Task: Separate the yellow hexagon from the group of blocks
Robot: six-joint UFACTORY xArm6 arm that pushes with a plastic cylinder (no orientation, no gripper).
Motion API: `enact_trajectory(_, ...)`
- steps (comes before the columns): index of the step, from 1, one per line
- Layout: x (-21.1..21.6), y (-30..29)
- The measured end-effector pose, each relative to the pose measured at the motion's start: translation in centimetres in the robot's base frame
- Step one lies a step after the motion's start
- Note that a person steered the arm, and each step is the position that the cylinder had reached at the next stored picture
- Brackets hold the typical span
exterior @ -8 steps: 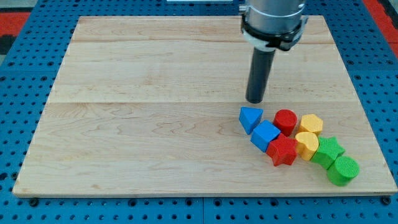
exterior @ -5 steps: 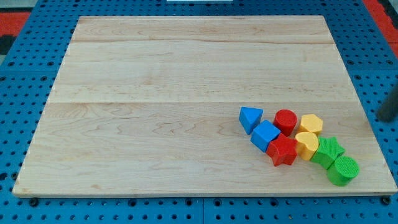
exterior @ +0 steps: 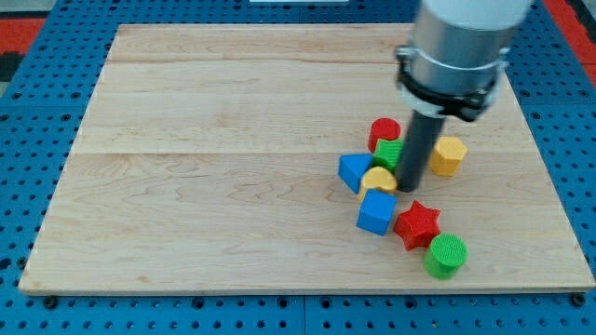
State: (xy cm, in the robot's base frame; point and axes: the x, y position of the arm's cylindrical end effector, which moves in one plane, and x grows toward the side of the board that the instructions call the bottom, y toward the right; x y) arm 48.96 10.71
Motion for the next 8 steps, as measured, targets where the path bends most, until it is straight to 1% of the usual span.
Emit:
enact_trajectory(2,-0.5,1.8)
enact_trajectory(3,-4.5,2.0)
enact_trajectory(4,-7.3,1.9)
enact_trajectory(5,-5.0,1.2)
enact_trajectory(6,-6.4,1.8)
enact_trajectory(7,-10.1,2.0)
enact_trajectory(8,-11.0,1.4)
